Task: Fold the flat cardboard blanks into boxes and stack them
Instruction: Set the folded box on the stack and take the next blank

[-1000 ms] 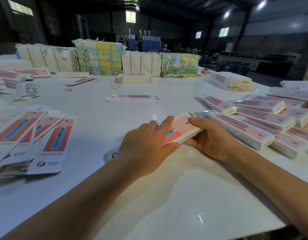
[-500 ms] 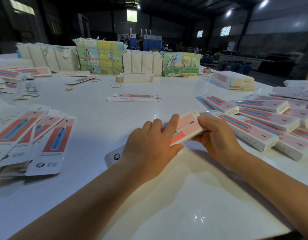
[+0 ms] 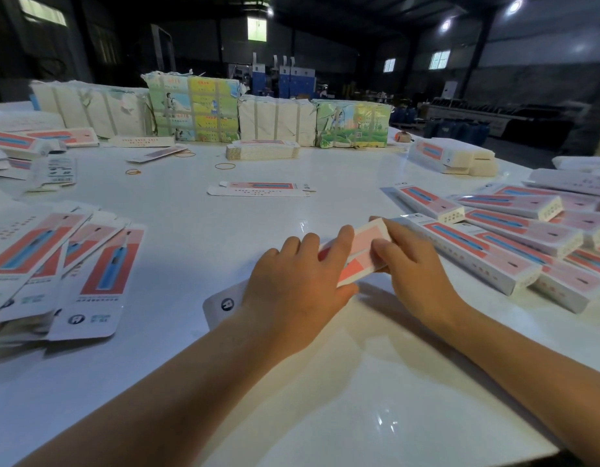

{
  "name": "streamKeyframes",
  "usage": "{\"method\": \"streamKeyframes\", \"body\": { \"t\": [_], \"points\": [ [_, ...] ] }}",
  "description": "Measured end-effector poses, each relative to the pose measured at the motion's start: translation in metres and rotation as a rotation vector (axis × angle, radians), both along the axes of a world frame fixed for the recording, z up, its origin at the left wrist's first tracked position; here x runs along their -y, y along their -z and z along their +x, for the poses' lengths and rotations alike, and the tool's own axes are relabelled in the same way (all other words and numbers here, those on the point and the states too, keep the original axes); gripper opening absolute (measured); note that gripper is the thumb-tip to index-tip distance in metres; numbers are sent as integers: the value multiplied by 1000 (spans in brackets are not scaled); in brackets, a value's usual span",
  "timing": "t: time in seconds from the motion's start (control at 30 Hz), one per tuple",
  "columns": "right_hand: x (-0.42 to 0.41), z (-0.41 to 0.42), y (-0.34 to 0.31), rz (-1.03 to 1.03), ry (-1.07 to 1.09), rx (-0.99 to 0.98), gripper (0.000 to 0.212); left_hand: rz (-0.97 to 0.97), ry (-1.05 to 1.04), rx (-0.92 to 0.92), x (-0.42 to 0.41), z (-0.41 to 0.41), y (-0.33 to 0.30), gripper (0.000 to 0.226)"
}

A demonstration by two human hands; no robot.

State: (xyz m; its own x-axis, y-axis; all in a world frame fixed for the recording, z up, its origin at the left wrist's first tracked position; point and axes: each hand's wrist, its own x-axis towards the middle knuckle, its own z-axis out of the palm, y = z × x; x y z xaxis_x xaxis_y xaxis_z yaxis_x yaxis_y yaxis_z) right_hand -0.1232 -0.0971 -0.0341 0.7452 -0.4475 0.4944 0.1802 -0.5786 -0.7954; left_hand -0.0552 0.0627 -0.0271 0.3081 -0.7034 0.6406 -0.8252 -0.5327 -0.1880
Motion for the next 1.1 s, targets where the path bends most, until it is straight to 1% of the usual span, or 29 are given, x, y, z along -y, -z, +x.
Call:
{"method": "streamKeyframes", "body": {
  "t": [0.1, 0.17, 0.23, 0.3, 0.33, 0.37, 0.4, 0.47, 0.5, 0.6, 0.63, 0.7, 0.73, 0.77, 0.83, 0.87, 0.93, 0.97, 1.03, 1.1],
  "points": [
    [-5, -2, 2, -153, 4, -61, 21, -5, -11, 6, 2, -2, 0, 62],
    [-5, -4, 1, -188, -17, -97, 22, -6, -20, 25, 1, -1, 0, 63],
    [-4, -3, 0, -108, -81, -111, 24, -18, -5, 38, 0, 2, 0, 63],
    [-3, -1, -1, 47, -121, -98, 28, -34, 11, 42, -1, 5, 0, 62],
    [-3, 0, -2, 110, -107, -81, 31, -43, 9, 38, -2, 7, -1, 61],
    [-2, 1, -4, 133, -82, -66, 33, -48, 0, 28, -3, 8, -3, 61],
    [-1, 2, -4, 114, -69, -55, 31, -51, -4, 20, -4, 10, -4, 61],
    [0, 1, -1, 24, -103, -46, 22, -57, 4, 21, -5, 11, -3, 61],
    [0, 0, 1, -4, -131, -46, 21, -60, 15, 28, -5, 12, -3, 59],
    [3, -1, 3, -69, -149, -40, 31, -78, 57, 30, -6, 19, -1, 57],
    [5, -1, 3, -121, -127, -64, 38, -84, 85, 18, -8, 22, -2, 56],
    [7, -2, 1, -238, -111, -135, 70, -73, 166, -2, -11, 29, -3, 57],
    [7, -3, -1, -321, -147, -151, 81, -54, 206, -5, -13, 31, -3, 58],
    [5, -5, -3, -443, -192, -143, 86, -32, 240, -3, -14, 33, -2, 59],
    [3, -6, -3, -719, -230, -85, 81, -33, 294, 34, -16, 36, 2, 57],
    [2, -6, -3, -807, -214, -68, 75, -45, 308, 66, -15, 38, 4, 57],
    [2, -4, -3, -872, -143, -76, 68, -62, 290, 118, -13, 41, 5, 71],
    [5, -4, -5, -883, -100, -89, 66, -79, 259, 123, -12, 40, 3, 74],
    [21, -5, -16, -915, 27, -77, 57, -127, 212, 95, -10, 39, 2, 69],
    [53, -7, -36, -919, 218, -44, 47, -156, 240, 19, -7, 37, 7, 61]
  ]
}}
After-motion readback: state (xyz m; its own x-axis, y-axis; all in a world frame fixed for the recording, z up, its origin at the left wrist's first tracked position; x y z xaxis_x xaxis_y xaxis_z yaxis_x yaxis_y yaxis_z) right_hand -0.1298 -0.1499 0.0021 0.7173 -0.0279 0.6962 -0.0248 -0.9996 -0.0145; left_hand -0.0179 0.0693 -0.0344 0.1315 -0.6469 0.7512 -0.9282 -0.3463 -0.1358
